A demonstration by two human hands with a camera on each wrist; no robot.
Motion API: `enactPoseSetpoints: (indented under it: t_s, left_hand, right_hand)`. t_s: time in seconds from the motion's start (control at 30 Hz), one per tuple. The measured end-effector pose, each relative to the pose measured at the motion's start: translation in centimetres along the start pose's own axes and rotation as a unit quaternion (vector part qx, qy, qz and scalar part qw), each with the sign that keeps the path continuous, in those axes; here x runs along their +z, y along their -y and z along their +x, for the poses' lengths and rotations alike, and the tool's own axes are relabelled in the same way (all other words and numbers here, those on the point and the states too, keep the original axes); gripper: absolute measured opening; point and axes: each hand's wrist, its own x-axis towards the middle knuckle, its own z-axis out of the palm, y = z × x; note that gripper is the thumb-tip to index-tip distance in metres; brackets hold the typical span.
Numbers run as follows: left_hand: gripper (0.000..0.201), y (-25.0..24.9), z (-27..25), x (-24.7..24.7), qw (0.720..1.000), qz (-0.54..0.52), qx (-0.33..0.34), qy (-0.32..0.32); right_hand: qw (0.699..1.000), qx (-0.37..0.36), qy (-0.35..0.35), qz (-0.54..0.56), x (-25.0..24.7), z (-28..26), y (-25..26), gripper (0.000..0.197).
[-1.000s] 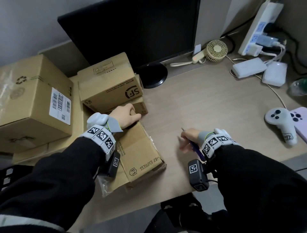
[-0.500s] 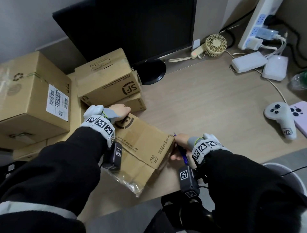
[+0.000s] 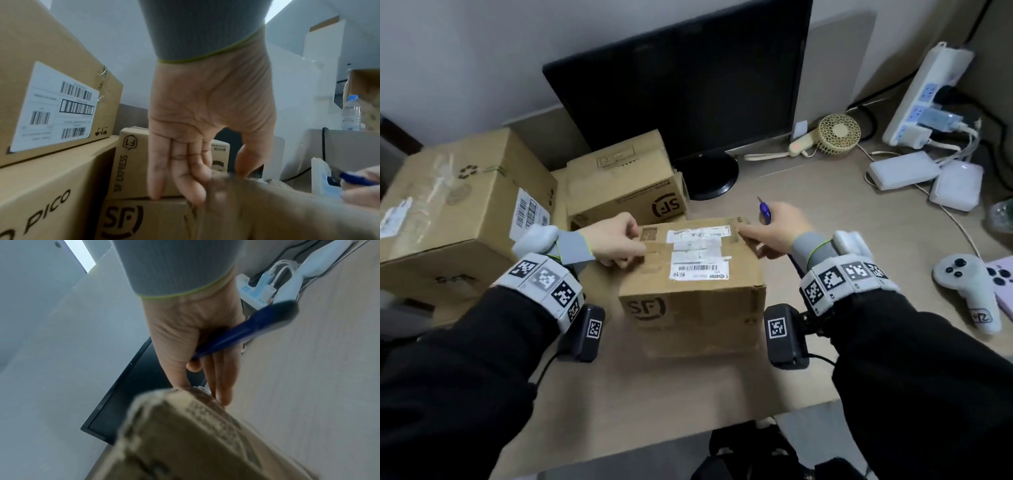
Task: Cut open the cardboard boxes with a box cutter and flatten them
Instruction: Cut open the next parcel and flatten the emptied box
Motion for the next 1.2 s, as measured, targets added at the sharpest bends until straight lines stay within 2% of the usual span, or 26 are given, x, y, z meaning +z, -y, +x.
enactPoseSetpoints:
  t_s: [0.1, 0.17, 0.2, 0.23, 0.3, 0.37, 0.43, 0.53, 0.6, 0.77, 1.2]
  left_hand:
    - [0.021, -0.9, -0.1, 0.9, 0.998, 0.062, 0.016, 0.004]
    - [0.021, -1.9, 0.1, 1.5, 0.997, 0.071, 0.028, 0.005]
    - [0.023, -2.4, 0.3, 1.8, 0.995, 0.095, 0.035, -0.017]
    - [0.029, -2.9, 0.5, 2.2, 0.989, 0.134, 0.039, -0.048]
    - [0.058, -3.9, 1.2, 3.3, 0.979, 0.174, 0.046, -0.092]
    - [0.085, -5.4, 2.0, 4.4, 0.987, 0.120, 0.058, -0.091]
    - [0.092, -6.8, 2.9, 5.6, 0.992, 0.081, 0.061, -0.081]
    - [0.077, -7.8, 4.0, 6.6, 0.991, 0.093, 0.035, -0.094]
    - [0.067, -8.2, 4.6, 6.7, 0.990, 0.097, 0.021, -0.099]
    - [0.062, -8.4, 5.5, 6.4, 0.991, 0.091, 0.003, -0.096]
    - [0.058, -8.2, 5.4, 6.8, 0.988, 0.108, 0.006, -0.108]
  right_hand:
    - [0.999, -0.027, -0.003, 0.016, 1.2, -0.2, 0.0, 0.033]
    - [0.999, -0.045, -0.016, -0.003, 1.8, -0.3, -0.1, 0.032]
    - [0.999, -0.045, -0.014, -0.001, 2.0, -0.3, -0.1, 0.031]
    - [0.999, -0.046, -0.005, 0.017, 2.1, -0.2, -0.2, 0.029]
    - [0.997, -0.039, 0.030, 0.064, 2.1, -0.3, -0.6, 0.026]
    - [0.993, -0.024, 0.050, 0.103, 2.2, -0.2, -0.9, 0.022]
    - [0.985, 0.019, 0.057, 0.160, 2.2, -0.2, -0.8, 0.013]
    - [0.974, 0.086, 0.058, 0.200, 1.8, -0.2, -0.8, 0.020]
    - [0.977, 0.093, 0.076, 0.176, 1.3, -0.5, -1.2, 0.017]
    - [0.985, 0.047, 0.142, 0.082, 1.6, -0.8, -1.7, 0.022]
    - [0.992, -0.041, 0.085, -0.084, 2.3, 0.3, 0.0, 0.023]
